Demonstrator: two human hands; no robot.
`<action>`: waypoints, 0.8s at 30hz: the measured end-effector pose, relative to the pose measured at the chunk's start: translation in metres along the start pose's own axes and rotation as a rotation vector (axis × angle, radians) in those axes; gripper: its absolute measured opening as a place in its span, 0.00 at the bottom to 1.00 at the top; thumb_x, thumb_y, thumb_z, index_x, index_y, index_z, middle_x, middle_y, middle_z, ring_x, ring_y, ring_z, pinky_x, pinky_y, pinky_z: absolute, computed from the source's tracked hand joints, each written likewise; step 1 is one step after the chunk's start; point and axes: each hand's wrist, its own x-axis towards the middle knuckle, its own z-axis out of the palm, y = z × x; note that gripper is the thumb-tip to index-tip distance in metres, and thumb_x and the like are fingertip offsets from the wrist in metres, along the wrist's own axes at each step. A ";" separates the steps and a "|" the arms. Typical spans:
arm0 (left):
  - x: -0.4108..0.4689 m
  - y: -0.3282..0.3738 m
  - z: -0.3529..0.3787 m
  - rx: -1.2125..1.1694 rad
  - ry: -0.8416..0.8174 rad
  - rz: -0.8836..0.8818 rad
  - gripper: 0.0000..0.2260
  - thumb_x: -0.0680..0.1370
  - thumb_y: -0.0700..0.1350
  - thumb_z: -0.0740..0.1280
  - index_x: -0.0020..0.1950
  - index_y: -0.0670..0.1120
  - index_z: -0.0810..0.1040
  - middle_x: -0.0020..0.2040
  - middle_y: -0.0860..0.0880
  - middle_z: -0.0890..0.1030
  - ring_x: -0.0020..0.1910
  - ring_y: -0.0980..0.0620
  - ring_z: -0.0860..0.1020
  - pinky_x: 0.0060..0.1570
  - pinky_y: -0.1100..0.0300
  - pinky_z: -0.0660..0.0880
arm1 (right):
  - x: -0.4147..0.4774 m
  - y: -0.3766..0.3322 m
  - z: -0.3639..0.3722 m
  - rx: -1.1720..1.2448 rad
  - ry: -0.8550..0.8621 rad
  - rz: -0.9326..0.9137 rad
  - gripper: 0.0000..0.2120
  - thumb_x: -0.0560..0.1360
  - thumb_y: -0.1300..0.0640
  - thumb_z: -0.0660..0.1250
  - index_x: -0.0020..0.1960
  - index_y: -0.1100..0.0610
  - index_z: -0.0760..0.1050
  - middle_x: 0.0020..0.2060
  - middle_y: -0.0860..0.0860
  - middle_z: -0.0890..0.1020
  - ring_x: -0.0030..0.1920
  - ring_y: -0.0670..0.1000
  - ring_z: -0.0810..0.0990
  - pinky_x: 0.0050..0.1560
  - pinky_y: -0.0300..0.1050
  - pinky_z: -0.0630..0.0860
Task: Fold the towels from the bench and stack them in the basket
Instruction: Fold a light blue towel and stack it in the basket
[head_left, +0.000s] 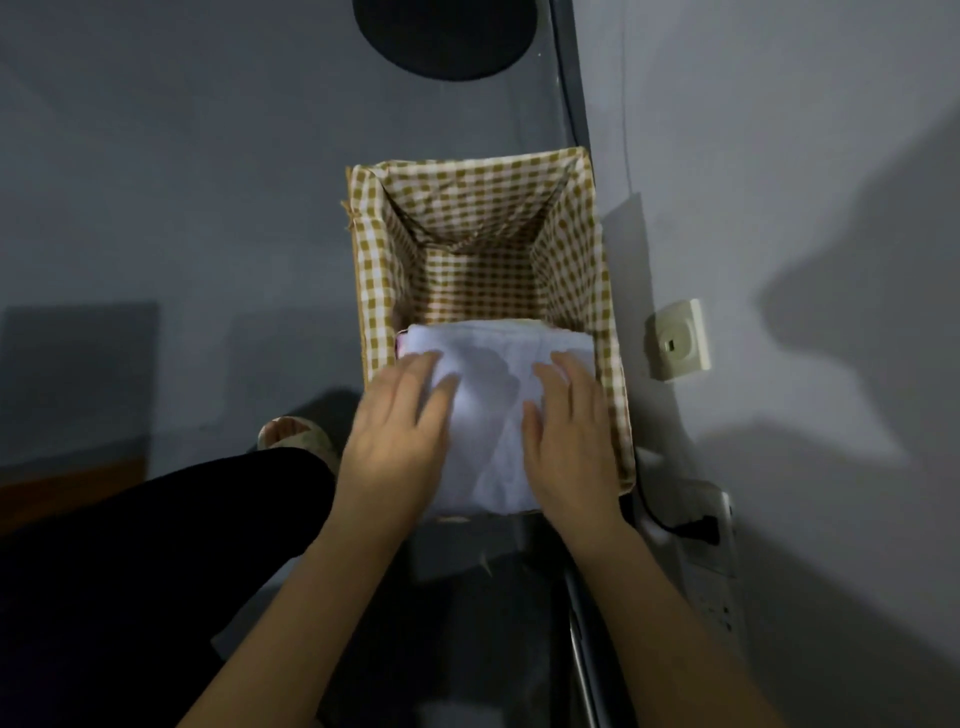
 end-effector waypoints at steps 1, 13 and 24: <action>-0.004 0.000 0.004 -0.070 -0.056 0.006 0.14 0.79 0.41 0.63 0.63 0.38 0.76 0.65 0.36 0.74 0.65 0.38 0.72 0.63 0.42 0.71 | -0.006 0.005 0.005 -0.030 -0.041 -0.066 0.19 0.78 0.53 0.56 0.68 0.58 0.64 0.65 0.59 0.74 0.66 0.57 0.72 0.68 0.51 0.66; -0.016 -0.004 0.043 -0.033 -0.396 -0.146 0.30 0.80 0.63 0.46 0.77 0.48 0.57 0.77 0.46 0.55 0.77 0.48 0.53 0.73 0.43 0.51 | -0.004 0.037 0.050 -0.059 -0.310 -0.038 0.31 0.80 0.45 0.55 0.78 0.56 0.51 0.77 0.55 0.53 0.77 0.52 0.51 0.76 0.46 0.40; 0.000 -0.007 0.052 0.026 -0.593 -0.144 0.33 0.79 0.65 0.45 0.77 0.45 0.55 0.77 0.43 0.54 0.75 0.43 0.57 0.72 0.39 0.50 | -0.001 0.039 0.066 -0.047 -0.342 -0.025 0.31 0.80 0.43 0.45 0.78 0.57 0.44 0.77 0.58 0.52 0.76 0.56 0.53 0.74 0.54 0.55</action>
